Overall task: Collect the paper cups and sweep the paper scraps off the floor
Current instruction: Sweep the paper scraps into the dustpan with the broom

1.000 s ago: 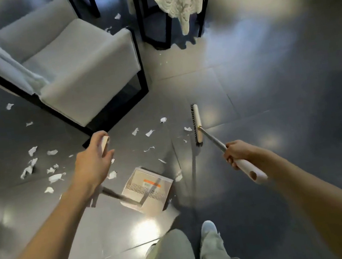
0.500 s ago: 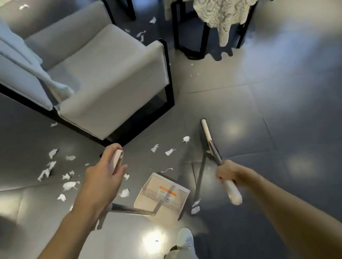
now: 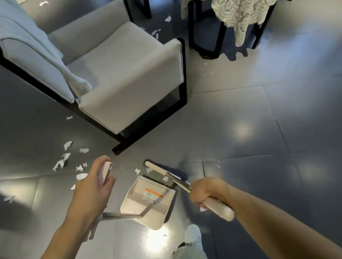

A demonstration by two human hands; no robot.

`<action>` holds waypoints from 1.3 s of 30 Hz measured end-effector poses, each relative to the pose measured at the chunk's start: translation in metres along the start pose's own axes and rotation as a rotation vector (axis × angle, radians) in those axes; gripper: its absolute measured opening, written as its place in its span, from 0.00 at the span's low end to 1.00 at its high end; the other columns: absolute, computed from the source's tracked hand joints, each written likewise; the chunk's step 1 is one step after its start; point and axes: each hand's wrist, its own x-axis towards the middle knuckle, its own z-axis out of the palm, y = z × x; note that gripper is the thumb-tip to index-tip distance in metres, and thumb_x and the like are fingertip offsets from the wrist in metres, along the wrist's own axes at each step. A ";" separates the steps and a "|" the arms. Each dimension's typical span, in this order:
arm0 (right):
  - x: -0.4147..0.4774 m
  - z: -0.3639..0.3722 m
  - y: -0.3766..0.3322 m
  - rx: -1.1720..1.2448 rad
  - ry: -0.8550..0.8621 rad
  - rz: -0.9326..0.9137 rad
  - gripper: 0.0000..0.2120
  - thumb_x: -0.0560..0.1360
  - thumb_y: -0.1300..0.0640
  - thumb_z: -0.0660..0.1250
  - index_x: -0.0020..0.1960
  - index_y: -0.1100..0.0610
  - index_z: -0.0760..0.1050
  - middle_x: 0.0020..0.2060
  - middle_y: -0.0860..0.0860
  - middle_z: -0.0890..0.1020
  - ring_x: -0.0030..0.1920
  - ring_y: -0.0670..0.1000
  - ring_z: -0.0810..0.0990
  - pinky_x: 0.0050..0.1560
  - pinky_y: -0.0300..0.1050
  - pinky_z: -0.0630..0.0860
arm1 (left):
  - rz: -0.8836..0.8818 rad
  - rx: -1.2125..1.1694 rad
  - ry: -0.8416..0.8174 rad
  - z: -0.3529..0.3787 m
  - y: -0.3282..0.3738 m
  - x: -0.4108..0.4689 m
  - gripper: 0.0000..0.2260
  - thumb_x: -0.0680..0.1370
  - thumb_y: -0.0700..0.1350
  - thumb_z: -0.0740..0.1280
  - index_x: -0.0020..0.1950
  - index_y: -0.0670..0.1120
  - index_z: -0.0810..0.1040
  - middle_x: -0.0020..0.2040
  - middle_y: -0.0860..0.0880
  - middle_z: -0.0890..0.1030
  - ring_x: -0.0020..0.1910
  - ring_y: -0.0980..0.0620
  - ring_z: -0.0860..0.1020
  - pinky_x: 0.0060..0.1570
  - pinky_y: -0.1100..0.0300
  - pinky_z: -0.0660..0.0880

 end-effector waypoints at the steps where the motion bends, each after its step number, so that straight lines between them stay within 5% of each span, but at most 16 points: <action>1: -0.006 0.013 0.003 0.009 0.006 -0.007 0.03 0.73 0.59 0.64 0.46 0.53 0.71 0.37 0.50 0.76 0.35 0.47 0.75 0.32 0.39 0.71 | -0.006 0.002 0.007 -0.003 -0.008 -0.010 0.12 0.78 0.46 0.65 0.56 0.60 0.67 0.39 0.44 0.79 0.29 0.44 0.74 0.36 0.51 0.76; 4: -0.029 0.054 0.019 0.071 0.103 -0.070 0.03 0.72 0.60 0.63 0.46 0.55 0.73 0.34 0.49 0.77 0.29 0.44 0.75 0.28 0.36 0.72 | 0.004 0.038 0.016 -0.011 -0.039 -0.047 0.13 0.78 0.46 0.64 0.60 0.57 0.67 0.42 0.43 0.79 0.33 0.42 0.74 0.40 0.49 0.78; 9: -0.055 0.075 0.053 0.142 0.211 -0.022 0.17 0.72 0.64 0.62 0.60 0.62 0.75 0.34 0.51 0.75 0.30 0.49 0.73 0.27 0.40 0.73 | 0.003 0.048 0.048 -0.020 -0.084 -0.100 0.12 0.78 0.47 0.64 0.58 0.59 0.65 0.43 0.41 0.80 0.39 0.37 0.77 0.43 0.47 0.78; 16: -0.079 0.082 0.103 0.034 0.424 0.087 0.06 0.72 0.65 0.59 0.41 0.64 0.74 0.30 0.56 0.78 0.34 0.56 0.78 0.39 0.48 0.77 | 0.031 0.060 0.057 -0.018 -0.122 -0.152 0.12 0.79 0.46 0.64 0.55 0.59 0.64 0.42 0.41 0.80 0.41 0.39 0.76 0.43 0.52 0.72; 21: -0.054 0.082 0.135 -0.054 0.414 0.187 0.05 0.76 0.61 0.59 0.47 0.61 0.72 0.34 0.53 0.76 0.33 0.50 0.75 0.37 0.44 0.73 | 0.032 0.093 0.011 -0.020 -0.150 -0.159 0.13 0.78 0.45 0.65 0.59 0.57 0.67 0.45 0.46 0.81 0.47 0.37 0.79 0.45 0.53 0.70; 26: -0.041 0.112 0.123 0.031 0.286 0.156 0.09 0.74 0.65 0.59 0.36 0.61 0.72 0.32 0.54 0.76 0.31 0.51 0.76 0.29 0.40 0.71 | 0.036 0.092 -0.056 -0.020 -0.172 -0.163 0.15 0.77 0.45 0.68 0.60 0.58 0.69 0.49 0.49 0.81 0.52 0.38 0.79 0.48 0.54 0.72; 31: -0.051 0.173 0.084 0.227 0.165 0.109 0.03 0.75 0.65 0.59 0.46 0.62 0.71 0.33 0.54 0.76 0.29 0.48 0.74 0.25 0.38 0.71 | 0.061 0.101 -0.147 -0.027 -0.185 -0.159 0.14 0.78 0.47 0.66 0.61 0.58 0.69 0.50 0.45 0.82 0.52 0.39 0.79 0.50 0.52 0.74; 35: -0.061 0.195 0.064 0.559 0.157 0.130 0.07 0.73 0.66 0.60 0.49 0.64 0.74 0.29 0.54 0.76 0.20 0.45 0.73 0.21 0.35 0.70 | 0.106 0.113 -0.228 -0.039 -0.190 -0.147 0.12 0.79 0.48 0.64 0.62 0.54 0.70 0.44 0.44 0.80 0.41 0.42 0.76 0.43 0.56 0.71; 39: -0.086 0.223 0.052 0.556 0.226 0.188 0.08 0.73 0.68 0.62 0.51 0.63 0.75 0.28 0.54 0.74 0.19 0.46 0.70 0.21 0.35 0.68 | 0.138 0.117 -0.286 -0.049 -0.202 -0.144 0.12 0.80 0.49 0.63 0.62 0.56 0.69 0.43 0.45 0.79 0.41 0.43 0.74 0.42 0.56 0.71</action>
